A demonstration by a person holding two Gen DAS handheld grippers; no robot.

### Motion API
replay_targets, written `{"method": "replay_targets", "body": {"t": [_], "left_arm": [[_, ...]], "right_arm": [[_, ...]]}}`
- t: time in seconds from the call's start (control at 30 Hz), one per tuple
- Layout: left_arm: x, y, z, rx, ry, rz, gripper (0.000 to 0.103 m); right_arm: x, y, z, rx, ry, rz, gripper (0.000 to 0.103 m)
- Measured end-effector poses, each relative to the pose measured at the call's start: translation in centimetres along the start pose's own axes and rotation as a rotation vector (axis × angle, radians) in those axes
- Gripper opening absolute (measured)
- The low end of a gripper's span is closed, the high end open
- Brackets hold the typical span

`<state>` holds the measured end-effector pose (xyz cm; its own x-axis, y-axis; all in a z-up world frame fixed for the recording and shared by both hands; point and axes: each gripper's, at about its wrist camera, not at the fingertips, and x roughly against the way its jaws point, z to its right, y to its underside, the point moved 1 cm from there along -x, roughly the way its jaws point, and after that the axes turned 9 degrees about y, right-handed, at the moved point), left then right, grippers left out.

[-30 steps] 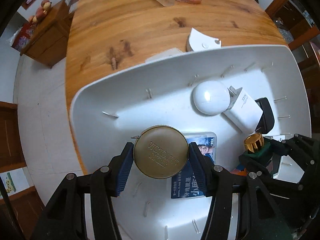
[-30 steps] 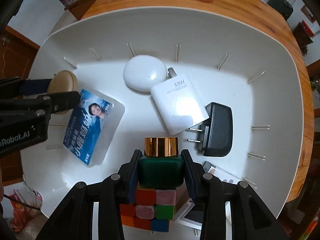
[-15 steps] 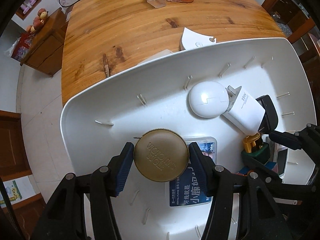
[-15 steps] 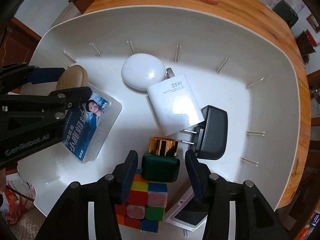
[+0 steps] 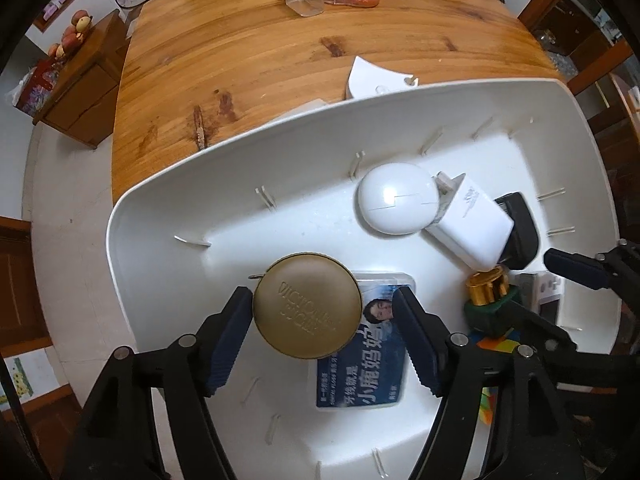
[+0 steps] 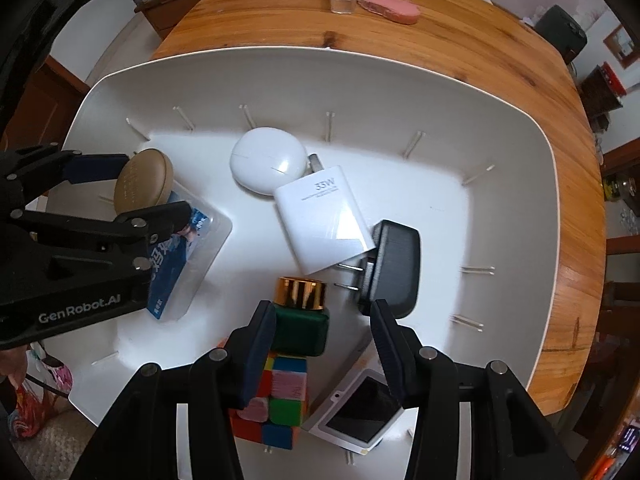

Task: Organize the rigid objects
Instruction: 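Lower the gold tin and green jar into the tray and open both tools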

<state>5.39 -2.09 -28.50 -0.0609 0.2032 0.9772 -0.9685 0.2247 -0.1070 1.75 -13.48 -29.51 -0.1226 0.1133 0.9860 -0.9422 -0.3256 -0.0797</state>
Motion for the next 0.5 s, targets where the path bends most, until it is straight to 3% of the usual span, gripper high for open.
{"method": "replay_targets", "body": {"t": [0.2, 0.5], "left_arm": [[3.9, 0.3, -0.8, 0.026, 0.145, 0.038, 0.082], [9.4, -1.4, -2.7, 0.065, 0.227, 0.150, 0.082]], "right_arm": [[-0.1, -1.0, 0.8, -0.028, -0.006, 0.012, 0.050], [0.2, -0.8, 1.9, -0.076, -0.027, 0.030, 0.050]]}}
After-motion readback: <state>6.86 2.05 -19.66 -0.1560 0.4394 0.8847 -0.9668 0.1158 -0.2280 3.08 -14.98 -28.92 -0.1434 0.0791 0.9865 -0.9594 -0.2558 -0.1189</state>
